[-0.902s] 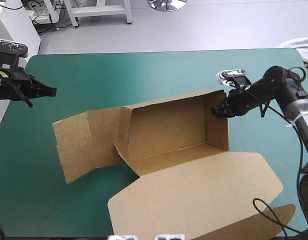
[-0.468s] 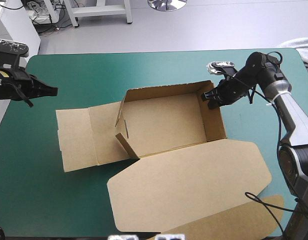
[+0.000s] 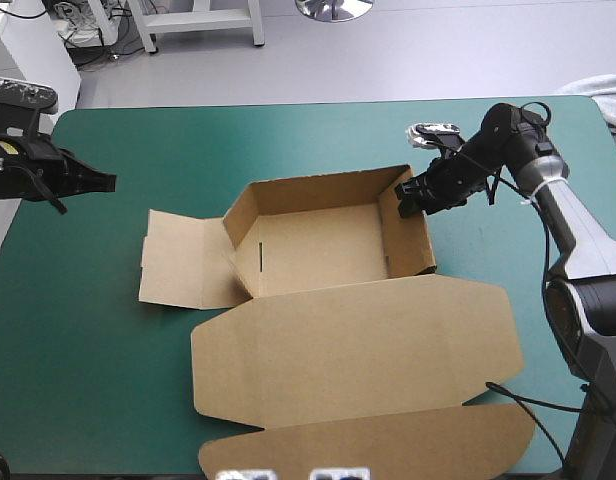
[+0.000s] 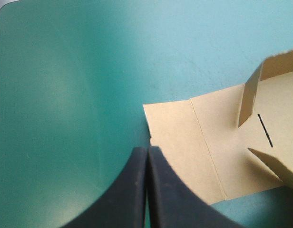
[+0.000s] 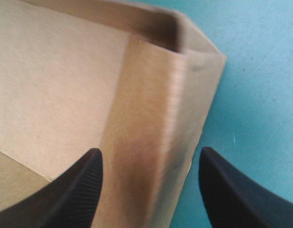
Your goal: Fold the box
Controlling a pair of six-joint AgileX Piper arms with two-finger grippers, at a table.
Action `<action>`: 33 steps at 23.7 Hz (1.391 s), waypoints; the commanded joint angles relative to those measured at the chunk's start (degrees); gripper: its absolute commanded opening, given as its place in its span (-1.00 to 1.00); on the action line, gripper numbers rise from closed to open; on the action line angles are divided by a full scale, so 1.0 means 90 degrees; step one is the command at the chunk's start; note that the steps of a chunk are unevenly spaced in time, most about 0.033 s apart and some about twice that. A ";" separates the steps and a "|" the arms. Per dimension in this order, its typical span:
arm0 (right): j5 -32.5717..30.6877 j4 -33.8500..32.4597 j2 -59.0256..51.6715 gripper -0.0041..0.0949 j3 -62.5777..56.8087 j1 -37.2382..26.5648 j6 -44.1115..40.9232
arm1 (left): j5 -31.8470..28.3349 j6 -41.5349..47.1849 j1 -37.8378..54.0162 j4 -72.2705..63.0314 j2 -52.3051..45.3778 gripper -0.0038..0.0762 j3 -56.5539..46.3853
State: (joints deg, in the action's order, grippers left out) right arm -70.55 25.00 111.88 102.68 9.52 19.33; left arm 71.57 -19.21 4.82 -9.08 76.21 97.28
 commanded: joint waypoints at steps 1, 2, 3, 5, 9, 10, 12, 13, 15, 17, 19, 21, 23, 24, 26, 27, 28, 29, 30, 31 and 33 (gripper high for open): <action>-0.0140 0.0286 -0.0328 0.37 0.0429 -0.0027 0.0006 | -0.0046 0.0043 -0.0009 -0.0099 -0.0198 -0.93 0.0172; -0.0140 0.0284 -0.0328 0.37 0.0538 -0.0027 -0.0004 | -0.0046 0.0043 -0.0009 -0.0099 -0.0198 -0.93 0.0172; -0.0140 0.0298 -0.0341 0.36 0.0646 -0.0027 -0.0010 | -0.0046 0.0043 -0.0009 -0.0099 -0.0198 -0.93 0.0172; -0.0140 0.0298 -0.0390 0.36 0.0821 -0.0027 -0.0055 | -0.0046 0.0043 -0.0009 -0.0099 -0.0198 -0.93 0.0172; -0.0140 0.0193 -0.0676 0.36 0.0869 -0.0027 -0.0069 | -0.0046 0.0043 -0.0009 -0.0099 -0.0198 -0.93 0.0172; -0.0140 0.0111 -0.0753 0.36 0.0839 -0.0027 -0.0069 | -0.0034 0.0043 -0.0009 -0.0099 -0.0198 -0.93 0.0172; -0.0140 -0.0014 -0.0916 0.36 0.0710 -0.0027 -0.0069 | 0.0016 0.0043 -0.0009 -0.0099 -0.0198 -0.93 0.0172; -0.0140 -0.0064 -0.1007 0.36 0.0612 -0.0027 -0.0069 | 0.0064 0.0043 -0.0009 -0.0099 -0.0198 -0.93 0.0172; -0.0140 -0.0125 -0.1120 0.36 0.0437 0.0013 -0.0069 | 0.0129 0.0043 -0.0009 -0.0099 -0.0198 -0.93 0.0172; -0.0140 -0.0197 -0.1183 0.36 0.0192 0.0082 0.0003 | 0.0165 0.0043 -0.0009 -0.0099 -0.0198 -0.93 0.0172; -0.0140 -0.0468 -0.1152 0.36 -0.0184 0.0284 0.0020 | 0.0233 0.0043 -0.0009 -0.0111 -0.0198 -0.93 0.0172; -0.0140 -0.0861 -0.1004 0.36 -0.0399 0.0554 0.0020 | 0.0242 0.0043 -0.0009 -0.0120 -0.0198 -0.93 0.0159; -0.0112 -0.1430 -0.0744 0.34 -0.0399 0.0686 -0.0302 | 0.0242 0.0056 -0.0009 -0.0173 -0.0198 -0.93 0.0077; -0.0073 -0.1506 -0.0577 0.28 -0.0399 0.0686 -0.0378 | 0.0242 0.0056 -0.0009 -0.0173 -0.0198 -0.93 -0.0016; -0.0047 -0.1434 -0.0391 0.15 -0.0399 0.0686 -0.0492 | 0.0227 0.0056 -0.0009 -0.0291 -0.0198 -0.93 -0.0199; -0.0069 -0.1336 -0.0299 0.07 -0.0399 0.0686 -0.0492 | 0.0227 0.0056 -0.0009 -0.0365 -0.0198 -0.93 -0.0273; -0.0083 -0.1252 -0.0243 0.00 -0.0399 0.0686 -0.0492 | 0.0190 0.0056 -0.0009 -0.0365 -0.0198 -0.93 -0.0322; -0.0083 -0.1183 -0.0193 -0.07 -0.0399 0.0686 -0.0492 | 0.0190 0.0056 -0.0009 -0.0352 -0.0198 -0.93 -0.0322; -0.0083 -0.1150 -0.0165 -0.15 -0.0399 0.0696 -0.0492 | 0.0158 0.0056 -0.0009 -0.0352 -0.0198 -0.93 -0.0322; -0.0083 -0.1117 -0.0165 -0.27 -0.0399 0.0696 -0.0450 | 0.0104 0.0056 -0.0009 -0.0352 -0.0198 -0.93 -0.0322; -0.0113 -0.1117 -0.0165 -0.55 -0.0399 0.0696 -0.0363 | 0.0105 0.0056 -0.0009 -0.0352 -0.0198 -0.93 -0.0322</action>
State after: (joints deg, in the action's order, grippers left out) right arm -70.12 13.24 113.30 97.91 15.81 14.84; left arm 71.57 -19.21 4.82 -10.88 76.16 93.09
